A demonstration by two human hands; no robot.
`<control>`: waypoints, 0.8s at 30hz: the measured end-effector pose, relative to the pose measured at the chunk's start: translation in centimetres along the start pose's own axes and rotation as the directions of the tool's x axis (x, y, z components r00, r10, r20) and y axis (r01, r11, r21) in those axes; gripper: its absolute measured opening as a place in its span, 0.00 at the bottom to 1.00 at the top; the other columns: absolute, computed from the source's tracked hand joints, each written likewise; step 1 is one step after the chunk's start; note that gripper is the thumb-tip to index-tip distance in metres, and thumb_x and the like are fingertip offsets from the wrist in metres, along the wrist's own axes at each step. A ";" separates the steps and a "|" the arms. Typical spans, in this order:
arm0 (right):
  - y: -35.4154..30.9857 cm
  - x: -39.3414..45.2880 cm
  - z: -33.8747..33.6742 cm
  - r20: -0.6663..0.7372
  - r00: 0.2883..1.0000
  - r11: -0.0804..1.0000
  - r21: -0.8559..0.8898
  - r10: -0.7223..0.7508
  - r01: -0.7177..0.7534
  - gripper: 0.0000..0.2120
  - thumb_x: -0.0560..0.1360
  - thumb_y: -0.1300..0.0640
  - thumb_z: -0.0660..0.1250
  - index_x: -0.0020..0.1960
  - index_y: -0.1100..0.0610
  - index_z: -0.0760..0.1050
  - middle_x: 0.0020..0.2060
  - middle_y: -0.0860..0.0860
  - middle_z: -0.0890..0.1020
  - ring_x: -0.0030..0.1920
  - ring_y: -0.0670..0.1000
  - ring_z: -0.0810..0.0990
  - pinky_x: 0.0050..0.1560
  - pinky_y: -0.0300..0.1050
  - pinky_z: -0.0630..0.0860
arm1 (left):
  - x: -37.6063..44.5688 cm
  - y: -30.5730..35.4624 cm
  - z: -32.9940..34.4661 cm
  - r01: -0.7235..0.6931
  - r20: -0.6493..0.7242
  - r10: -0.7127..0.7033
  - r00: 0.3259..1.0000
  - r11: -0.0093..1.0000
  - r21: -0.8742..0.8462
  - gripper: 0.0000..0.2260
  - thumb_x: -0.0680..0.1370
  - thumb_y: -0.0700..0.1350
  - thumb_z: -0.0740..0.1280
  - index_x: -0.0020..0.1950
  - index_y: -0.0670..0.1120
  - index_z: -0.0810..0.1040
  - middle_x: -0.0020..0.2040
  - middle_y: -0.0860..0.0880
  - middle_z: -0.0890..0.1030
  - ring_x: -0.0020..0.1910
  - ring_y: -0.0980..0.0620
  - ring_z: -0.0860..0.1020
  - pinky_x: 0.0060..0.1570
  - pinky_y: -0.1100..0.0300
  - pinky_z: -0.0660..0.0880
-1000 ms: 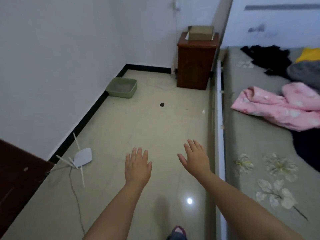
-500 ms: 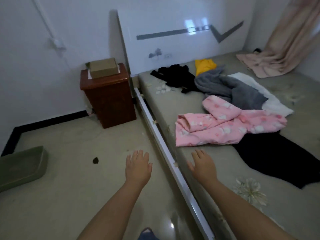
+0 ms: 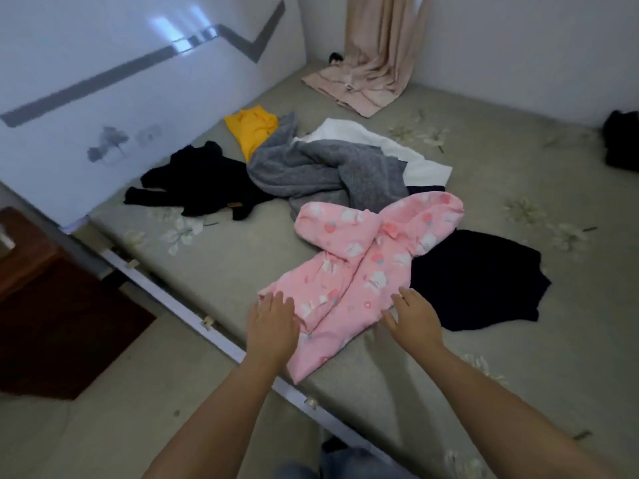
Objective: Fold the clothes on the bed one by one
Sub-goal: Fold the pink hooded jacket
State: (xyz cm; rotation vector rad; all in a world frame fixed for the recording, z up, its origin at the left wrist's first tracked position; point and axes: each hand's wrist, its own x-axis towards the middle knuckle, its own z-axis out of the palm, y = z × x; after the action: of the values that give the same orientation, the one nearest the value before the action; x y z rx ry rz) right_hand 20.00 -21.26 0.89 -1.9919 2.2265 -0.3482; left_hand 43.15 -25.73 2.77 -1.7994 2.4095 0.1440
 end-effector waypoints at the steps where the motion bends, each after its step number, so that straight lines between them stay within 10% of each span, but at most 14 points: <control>1: 0.1 1.3 0.5 0.000 1.000 1.000 0.011 0.018 -0.018 0.16 0.54 0.65 0.81 0.38 0.70 0.79 0.37 0.65 0.82 0.36 0.63 0.82 0.33 0.54 0.80 | 1.6 -0.4 -0.1 -0.025 0.010 0.024 1.000 1.000 0.014 0.20 0.80 0.50 0.51 0.71 0.47 0.59 0.73 0.48 0.59 0.72 0.51 0.57 0.68 0.55 0.55; 7: -0.5 7.7 5.0 0.130 0.966 0.971 0.063 0.222 -0.232 0.19 0.76 0.55 0.63 0.60 0.68 0.73 0.59 0.63 0.75 0.60 0.59 0.74 0.59 0.49 0.70 | 10.3 -3.7 0.3 -0.191 0.055 0.186 0.981 0.978 0.084 0.20 0.80 0.52 0.56 0.70 0.45 0.63 0.71 0.46 0.64 0.71 0.50 0.61 0.69 0.50 0.58; 12: -3.1 14.5 9.1 0.248 0.901 0.934 -0.053 0.355 -0.353 0.22 0.77 0.48 0.57 0.67 0.60 0.66 0.66 0.55 0.69 0.65 0.52 0.67 0.60 0.45 0.65 | 19.0 -7.3 2.0 -0.324 0.147 0.319 0.936 0.946 0.017 0.19 0.77 0.47 0.62 0.66 0.40 0.69 0.68 0.42 0.69 0.69 0.46 0.66 0.67 0.49 0.59; 16: -5.1 21.1 12.3 0.286 0.837 0.883 -0.105 0.467 -0.457 0.28 0.76 0.47 0.61 0.71 0.58 0.58 0.69 0.55 0.64 0.66 0.55 0.66 0.62 0.48 0.65 | 26.6 -10.2 3.4 -0.445 0.009 0.445 0.896 0.896 -0.018 0.12 0.64 0.38 0.73 0.44 0.33 0.81 0.43 0.35 0.82 0.43 0.37 0.82 0.43 0.43 0.77; 24: -4.4 28.0 18.9 0.346 0.706 0.783 -0.349 0.618 -0.515 0.35 0.76 0.48 0.61 0.75 0.55 0.46 0.74 0.57 0.48 0.71 0.60 0.54 0.67 0.57 0.60 | 35.7 -11.2 8.8 -0.543 0.030 0.551 0.834 0.829 -0.134 0.19 0.63 0.37 0.76 0.51 0.31 0.79 0.49 0.32 0.80 0.49 0.33 0.80 0.45 0.40 0.76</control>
State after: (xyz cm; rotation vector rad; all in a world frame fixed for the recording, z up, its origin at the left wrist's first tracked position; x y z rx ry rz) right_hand 25.64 -50.96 -14.67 -1.1561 2.4714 0.4179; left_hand 44.26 -61.36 -11.67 -1.0532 2.8460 0.4054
